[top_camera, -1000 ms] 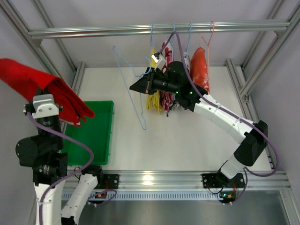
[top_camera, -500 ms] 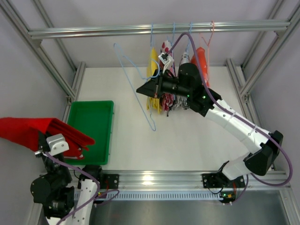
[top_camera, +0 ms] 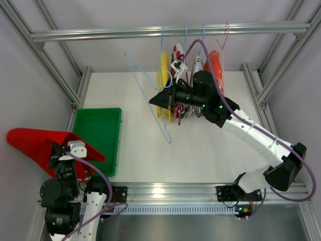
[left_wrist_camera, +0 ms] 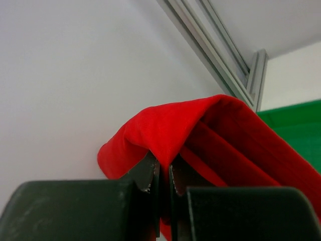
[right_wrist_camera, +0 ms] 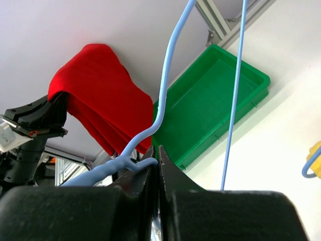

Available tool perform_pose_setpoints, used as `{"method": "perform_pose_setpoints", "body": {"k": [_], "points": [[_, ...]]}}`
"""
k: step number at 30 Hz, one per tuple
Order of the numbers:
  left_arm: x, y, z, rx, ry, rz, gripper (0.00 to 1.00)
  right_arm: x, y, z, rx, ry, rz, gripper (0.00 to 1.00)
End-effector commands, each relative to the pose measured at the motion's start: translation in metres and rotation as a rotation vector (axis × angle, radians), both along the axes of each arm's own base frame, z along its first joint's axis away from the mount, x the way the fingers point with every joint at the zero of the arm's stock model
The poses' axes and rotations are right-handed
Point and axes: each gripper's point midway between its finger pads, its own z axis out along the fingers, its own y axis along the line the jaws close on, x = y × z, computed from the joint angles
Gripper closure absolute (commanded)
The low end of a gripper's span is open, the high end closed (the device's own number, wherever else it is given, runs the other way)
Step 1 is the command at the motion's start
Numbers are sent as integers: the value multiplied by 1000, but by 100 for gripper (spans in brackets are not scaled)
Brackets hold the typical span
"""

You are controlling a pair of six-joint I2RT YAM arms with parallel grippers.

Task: Remove the trousers from the hanger

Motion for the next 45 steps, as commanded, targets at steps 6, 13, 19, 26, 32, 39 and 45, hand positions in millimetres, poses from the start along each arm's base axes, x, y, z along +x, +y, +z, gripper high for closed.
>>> {"method": "perform_pose_setpoints", "body": {"k": [6, 13, 19, 26, 32, 39, 45], "points": [[46, -12, -45, 156, 227, -51, 100, -3, -13, 15, 19, -48, -17, 100], [111, -25, -78, 126, 372, -110, 100, 9, -25, 17, 22, -42, -54, 100], [166, -51, -104, 16, 444, -230, 100, 13, -34, 27, 36, -62, -76, 100], [216, -75, -125, -184, 502, -303, 100, 5, -43, 46, 53, -133, -72, 100], [237, -91, -163, -378, 629, -312, 100, 2, -45, 53, 50, -163, -67, 100], [237, -109, -181, -604, 669, -319, 100, -1, -49, 54, 41, -168, -69, 100], [245, -112, -176, -706, 616, -296, 87, -4, -52, 61, 54, -178, -73, 100]]}}
